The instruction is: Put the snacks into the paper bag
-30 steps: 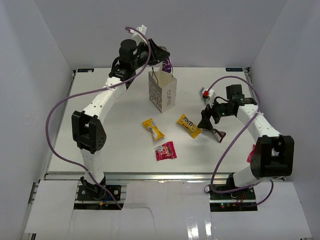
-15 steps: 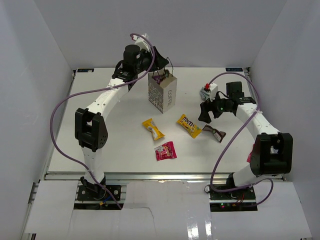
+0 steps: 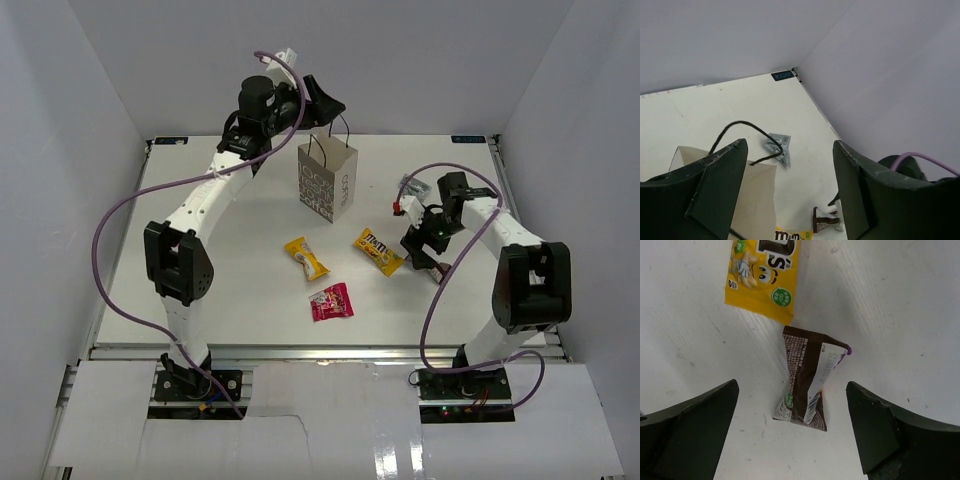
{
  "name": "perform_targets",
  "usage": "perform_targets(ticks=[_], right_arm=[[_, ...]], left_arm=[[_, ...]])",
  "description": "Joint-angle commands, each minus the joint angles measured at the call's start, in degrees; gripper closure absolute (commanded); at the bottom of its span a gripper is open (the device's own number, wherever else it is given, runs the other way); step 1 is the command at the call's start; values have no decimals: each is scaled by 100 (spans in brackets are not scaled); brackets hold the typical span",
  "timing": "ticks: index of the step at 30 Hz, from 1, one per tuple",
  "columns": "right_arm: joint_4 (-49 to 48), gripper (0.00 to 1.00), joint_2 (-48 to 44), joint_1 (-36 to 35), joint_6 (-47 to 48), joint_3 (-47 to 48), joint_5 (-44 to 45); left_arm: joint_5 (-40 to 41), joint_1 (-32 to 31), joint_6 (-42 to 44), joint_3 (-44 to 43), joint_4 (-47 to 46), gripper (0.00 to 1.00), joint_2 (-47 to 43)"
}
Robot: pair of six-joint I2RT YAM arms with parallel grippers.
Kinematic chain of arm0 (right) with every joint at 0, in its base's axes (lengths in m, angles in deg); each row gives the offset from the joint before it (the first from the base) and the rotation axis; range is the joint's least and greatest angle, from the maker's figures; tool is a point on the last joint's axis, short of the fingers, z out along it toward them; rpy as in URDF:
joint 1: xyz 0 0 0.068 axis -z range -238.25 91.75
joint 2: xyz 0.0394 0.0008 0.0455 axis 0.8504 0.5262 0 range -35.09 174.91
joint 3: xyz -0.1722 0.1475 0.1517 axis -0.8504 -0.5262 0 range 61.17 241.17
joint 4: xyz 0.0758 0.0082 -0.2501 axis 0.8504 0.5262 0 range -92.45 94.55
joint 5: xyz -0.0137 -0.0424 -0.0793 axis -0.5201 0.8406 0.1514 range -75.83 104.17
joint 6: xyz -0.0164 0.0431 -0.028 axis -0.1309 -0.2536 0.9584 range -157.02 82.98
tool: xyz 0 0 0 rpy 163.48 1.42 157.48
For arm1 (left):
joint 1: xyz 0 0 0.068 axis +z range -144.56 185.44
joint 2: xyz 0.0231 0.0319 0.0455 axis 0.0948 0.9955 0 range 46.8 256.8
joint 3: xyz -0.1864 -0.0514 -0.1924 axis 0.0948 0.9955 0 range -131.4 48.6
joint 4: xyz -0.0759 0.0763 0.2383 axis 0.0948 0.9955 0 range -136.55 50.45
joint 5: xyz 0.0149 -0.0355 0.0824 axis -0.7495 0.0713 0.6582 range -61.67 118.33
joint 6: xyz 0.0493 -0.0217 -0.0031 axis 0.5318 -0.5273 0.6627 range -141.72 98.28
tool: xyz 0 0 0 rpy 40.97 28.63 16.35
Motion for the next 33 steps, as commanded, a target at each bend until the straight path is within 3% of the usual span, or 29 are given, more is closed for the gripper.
perform_targets(ticks=[1,5,9,13,16,18,24,28,32,33], right_arm=[[237,7,166,-209,235,-73,568],[-281,11,237,-288,-29,-266,1105],[-624,20,333,-297,-30,-434,1369],[-643,40,457,-297,-12,-539,1387],[-625,63,352,-279,-65,-574,1273],[-564,69,264,-210,-126,-540,1141],[68,75,-211,134,-276,476,-324],[465,75,-203,108,-205,1506,-2517],[-332,76,131,-278,-1248,2587,-3253],[-1023,77,201,-349,-2034,2772,-3254]], left_arm=[[-338,-24,82,-230,-168,20,-700],[125,-24,592,480,-1,16,-1517],[961,-24,1146,2383,-27,3,-2712],[1472,2,1235,3697,200,2,-3941],[1736,11,989,4503,429,2,-4444],[1868,19,666,4884,517,2,-4892],[2000,28,-521,6211,483,2,-5456],[1676,28,-1724,6879,150,2,-5211],[1386,28,-2245,7065,43,2,-4701],[1333,28,-2272,7030,43,2,-4613]])
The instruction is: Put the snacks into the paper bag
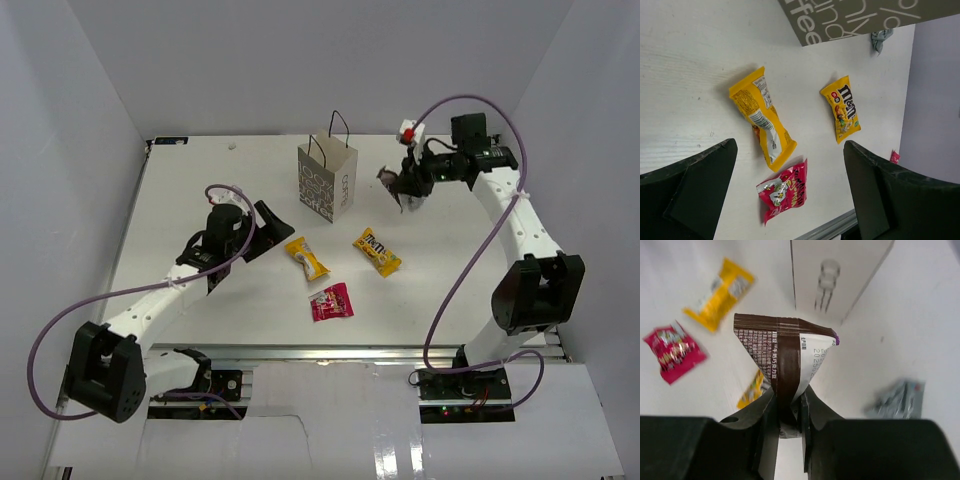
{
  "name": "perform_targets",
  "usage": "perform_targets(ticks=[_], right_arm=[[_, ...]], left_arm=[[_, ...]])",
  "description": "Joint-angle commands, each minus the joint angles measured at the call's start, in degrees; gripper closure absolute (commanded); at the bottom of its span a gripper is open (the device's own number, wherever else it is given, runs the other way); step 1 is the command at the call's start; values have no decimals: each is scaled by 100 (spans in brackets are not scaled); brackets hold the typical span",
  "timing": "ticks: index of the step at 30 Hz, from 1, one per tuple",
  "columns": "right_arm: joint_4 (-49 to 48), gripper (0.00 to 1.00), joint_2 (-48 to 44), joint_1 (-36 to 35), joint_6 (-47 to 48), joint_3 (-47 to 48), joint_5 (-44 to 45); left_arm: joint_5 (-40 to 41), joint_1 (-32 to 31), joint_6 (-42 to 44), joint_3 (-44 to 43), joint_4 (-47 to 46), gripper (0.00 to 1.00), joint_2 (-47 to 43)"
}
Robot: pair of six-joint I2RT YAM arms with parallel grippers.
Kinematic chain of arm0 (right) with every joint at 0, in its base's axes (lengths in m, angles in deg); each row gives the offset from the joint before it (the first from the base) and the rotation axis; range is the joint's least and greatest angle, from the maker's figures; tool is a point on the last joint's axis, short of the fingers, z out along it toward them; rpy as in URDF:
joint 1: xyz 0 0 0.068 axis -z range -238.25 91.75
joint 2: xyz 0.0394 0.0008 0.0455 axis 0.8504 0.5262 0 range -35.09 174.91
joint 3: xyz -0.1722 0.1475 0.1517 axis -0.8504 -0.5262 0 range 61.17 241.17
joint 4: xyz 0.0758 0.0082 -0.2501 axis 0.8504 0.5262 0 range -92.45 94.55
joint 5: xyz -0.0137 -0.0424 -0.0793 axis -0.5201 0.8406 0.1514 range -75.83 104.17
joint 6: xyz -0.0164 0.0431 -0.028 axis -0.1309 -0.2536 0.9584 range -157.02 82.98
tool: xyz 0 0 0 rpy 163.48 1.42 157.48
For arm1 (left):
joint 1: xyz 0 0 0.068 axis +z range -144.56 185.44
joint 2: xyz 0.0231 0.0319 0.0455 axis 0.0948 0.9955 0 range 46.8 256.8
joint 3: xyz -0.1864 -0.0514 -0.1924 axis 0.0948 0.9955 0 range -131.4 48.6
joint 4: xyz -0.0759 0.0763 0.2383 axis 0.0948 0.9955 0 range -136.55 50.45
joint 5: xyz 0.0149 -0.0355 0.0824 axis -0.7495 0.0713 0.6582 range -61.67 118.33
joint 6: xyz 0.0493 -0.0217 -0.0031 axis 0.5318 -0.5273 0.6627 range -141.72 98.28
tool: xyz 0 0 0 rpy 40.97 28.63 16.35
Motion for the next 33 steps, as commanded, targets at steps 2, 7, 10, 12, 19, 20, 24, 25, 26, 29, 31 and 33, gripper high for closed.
perform_targets(ticks=[2,7,10,12,19,20,24,25,26,29,31,33], right_arm=[[-1670,78,377,-428,-2091,1053,-1088],[-3641,81,851,-868,-4124,1694,-133],[-4133,82,1097,-1211,-4344,1924,526],[-4371,82,1195,-1430,-4327,2039,801],[-5066,84,1442,-1721,-4231,1907,2083],[-5127,83,1442,-1756,-4213,1872,2199],[-5119,75,1424,-1835,-4082,1696,2323],[-5110,72,1424,-1862,-4046,1618,2323],[-5119,71,1407,-1871,-4003,1573,2323],[-5128,67,1398,-1871,-3958,1459,2323],[-5128,65,1415,-1871,-3932,1415,2332],[-5119,61,1424,-1879,-3879,1388,2297]], left_arm=[[-377,15,-677,-26,-241,2,280],[-378,24,-782,238,-338,2,262],[-395,24,-861,404,-408,2,253],[-421,24,-931,466,-443,2,315],[-720,24,-1098,317,-346,2,921],[-738,15,-1116,300,-329,2,974],[-826,15,-1134,195,-373,2,1211],[-843,6,-1143,168,-382,2,1316],[-887,6,-1134,116,-399,3,1361],[-957,-2,-1116,1,-417,4,1571],[-975,-20,-1107,-52,-417,5,1694],[-984,-38,-1099,-96,-417,5,1739]])
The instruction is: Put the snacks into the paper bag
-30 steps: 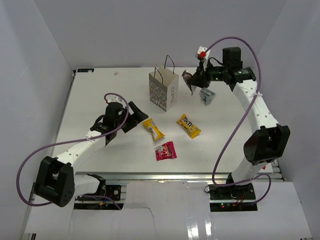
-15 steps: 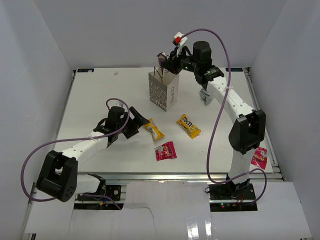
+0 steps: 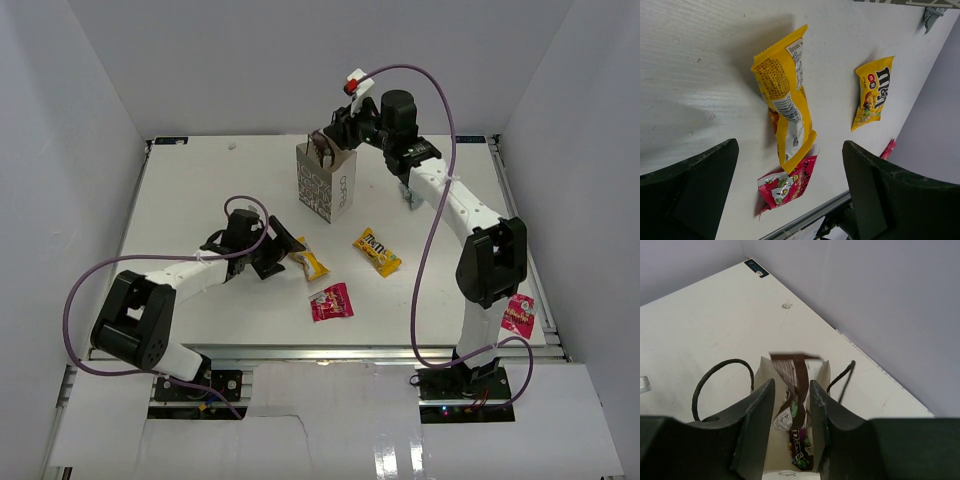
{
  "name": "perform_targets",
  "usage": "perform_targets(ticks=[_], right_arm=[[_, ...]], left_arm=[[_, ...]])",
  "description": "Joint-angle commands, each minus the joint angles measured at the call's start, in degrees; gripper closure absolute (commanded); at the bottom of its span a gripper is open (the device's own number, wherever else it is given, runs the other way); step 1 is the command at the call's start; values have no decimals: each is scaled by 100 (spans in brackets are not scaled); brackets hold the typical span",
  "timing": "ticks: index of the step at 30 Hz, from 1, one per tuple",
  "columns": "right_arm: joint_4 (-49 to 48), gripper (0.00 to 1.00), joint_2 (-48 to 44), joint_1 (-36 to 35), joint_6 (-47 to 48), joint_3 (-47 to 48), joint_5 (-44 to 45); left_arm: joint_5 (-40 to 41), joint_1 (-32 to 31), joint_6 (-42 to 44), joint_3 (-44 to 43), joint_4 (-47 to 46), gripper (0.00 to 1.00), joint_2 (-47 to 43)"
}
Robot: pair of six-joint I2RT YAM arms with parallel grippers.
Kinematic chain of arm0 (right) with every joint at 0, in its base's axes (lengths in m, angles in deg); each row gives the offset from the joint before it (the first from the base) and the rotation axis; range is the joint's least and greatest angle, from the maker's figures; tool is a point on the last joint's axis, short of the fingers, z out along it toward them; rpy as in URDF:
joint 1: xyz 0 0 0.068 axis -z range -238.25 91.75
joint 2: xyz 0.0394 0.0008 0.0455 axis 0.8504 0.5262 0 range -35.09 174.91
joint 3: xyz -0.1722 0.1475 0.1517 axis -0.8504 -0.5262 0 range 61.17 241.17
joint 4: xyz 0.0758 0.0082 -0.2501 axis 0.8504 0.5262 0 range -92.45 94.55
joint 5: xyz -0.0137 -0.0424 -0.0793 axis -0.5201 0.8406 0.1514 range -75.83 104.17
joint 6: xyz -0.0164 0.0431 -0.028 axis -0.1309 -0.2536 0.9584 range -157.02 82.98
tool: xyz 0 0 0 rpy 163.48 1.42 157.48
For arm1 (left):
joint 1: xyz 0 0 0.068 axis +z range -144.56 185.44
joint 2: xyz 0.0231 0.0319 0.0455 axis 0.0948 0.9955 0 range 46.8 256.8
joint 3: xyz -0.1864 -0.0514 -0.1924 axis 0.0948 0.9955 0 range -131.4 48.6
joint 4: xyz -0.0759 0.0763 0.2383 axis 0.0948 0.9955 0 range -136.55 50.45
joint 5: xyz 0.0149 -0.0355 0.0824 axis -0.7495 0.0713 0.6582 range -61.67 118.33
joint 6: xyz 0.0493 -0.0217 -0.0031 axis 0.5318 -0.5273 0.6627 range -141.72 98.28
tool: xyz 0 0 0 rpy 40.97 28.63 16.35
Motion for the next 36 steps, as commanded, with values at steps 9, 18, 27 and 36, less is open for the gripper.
perform_targets(ticks=[9,18,27,36], right_arm=[[-94,32,-349,0,403,66,-832],[839,21,-1307,526,905,-958,-2084],[1399,22,-2274,1942,1317,-2638,-2910],[2078,23,-2740,2760,2021,-3914,-2954]], left_arm=[[30,-103,60,-442,59,6,365],[918,-516,121,-1944,1518,21,1770],[1208,-719,279,-2288,1730,66,1896],[1024,-789,1939,-2489,193,69,121]])
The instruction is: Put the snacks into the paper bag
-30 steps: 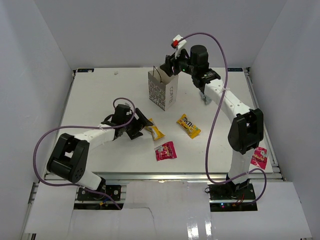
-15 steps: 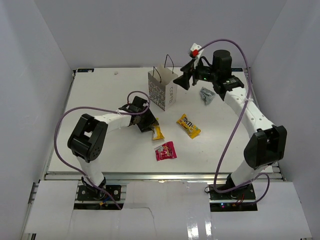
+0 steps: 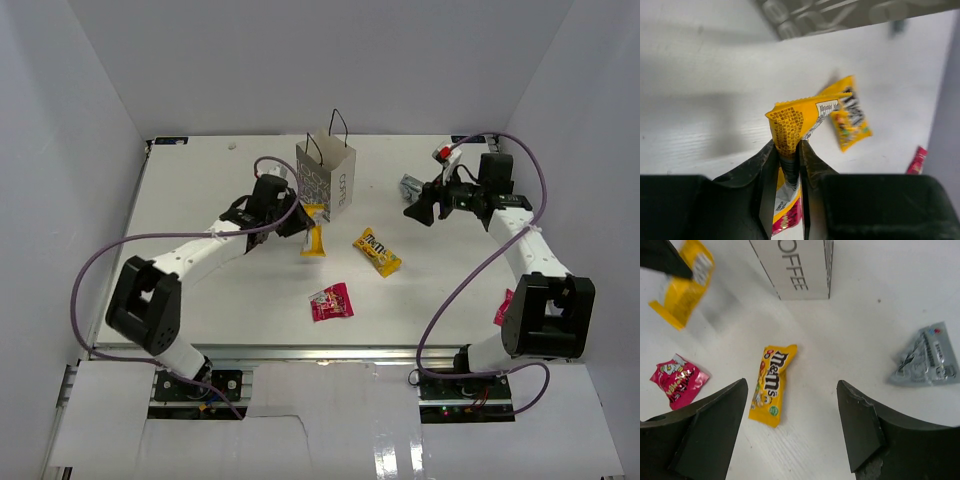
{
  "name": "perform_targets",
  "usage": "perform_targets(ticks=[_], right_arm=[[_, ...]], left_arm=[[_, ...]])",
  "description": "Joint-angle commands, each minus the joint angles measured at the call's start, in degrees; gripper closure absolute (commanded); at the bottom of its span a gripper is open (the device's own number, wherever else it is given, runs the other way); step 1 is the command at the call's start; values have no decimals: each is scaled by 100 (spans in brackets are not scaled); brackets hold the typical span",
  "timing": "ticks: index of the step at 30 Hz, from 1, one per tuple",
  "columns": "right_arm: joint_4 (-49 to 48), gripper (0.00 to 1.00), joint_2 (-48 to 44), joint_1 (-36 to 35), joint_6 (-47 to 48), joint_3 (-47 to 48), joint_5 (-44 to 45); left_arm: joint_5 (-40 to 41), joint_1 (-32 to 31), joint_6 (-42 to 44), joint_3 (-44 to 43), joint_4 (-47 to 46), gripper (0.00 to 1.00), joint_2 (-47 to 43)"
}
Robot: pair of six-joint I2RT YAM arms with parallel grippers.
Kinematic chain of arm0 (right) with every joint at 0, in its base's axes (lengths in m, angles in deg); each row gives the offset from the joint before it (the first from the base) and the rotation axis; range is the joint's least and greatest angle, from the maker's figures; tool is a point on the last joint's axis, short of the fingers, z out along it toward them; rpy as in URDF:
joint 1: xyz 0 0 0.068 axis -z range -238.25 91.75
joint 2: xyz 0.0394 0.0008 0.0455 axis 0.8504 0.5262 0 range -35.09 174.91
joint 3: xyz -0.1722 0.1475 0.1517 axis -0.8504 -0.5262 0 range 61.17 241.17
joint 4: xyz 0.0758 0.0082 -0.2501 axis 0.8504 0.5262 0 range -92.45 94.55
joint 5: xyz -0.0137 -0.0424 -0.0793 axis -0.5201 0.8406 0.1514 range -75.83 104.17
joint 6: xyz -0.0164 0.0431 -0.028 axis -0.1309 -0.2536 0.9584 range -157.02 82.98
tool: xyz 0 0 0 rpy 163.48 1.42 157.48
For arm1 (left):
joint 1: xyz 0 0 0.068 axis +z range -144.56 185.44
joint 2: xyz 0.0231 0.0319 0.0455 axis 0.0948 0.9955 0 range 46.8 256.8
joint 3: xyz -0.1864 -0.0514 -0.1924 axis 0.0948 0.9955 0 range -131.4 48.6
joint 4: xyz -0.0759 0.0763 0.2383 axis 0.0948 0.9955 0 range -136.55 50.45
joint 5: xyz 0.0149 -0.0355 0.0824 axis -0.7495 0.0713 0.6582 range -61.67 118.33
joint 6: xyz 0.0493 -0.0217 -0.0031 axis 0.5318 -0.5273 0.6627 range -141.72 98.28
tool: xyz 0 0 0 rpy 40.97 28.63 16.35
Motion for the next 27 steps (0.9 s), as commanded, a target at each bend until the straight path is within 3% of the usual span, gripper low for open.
perform_targets(ticks=[1,5,11,15,23,27], right_arm=[[273,23,-310,105,382,-321,-196],[255,23,-354,113,374,-638,-222],[264,23,-494,113,408,-849,-179],[264,23,-609,113,435,-981,-170],[264,23,-750,113,452,-1166,-161],[273,23,-697,105,514,-1201,-170]], left_arm=[[-27,-37,911,-577,-983,69,-944],[61,-28,1342,-1701,-1055,70,-717],[202,-28,1807,-3607,-1282,70,346],[27,85,2405,-4356,-1441,69,1023],[-695,683,2564,-4332,-2030,69,1604],[-826,736,2564,-4192,-2100,58,1639]])
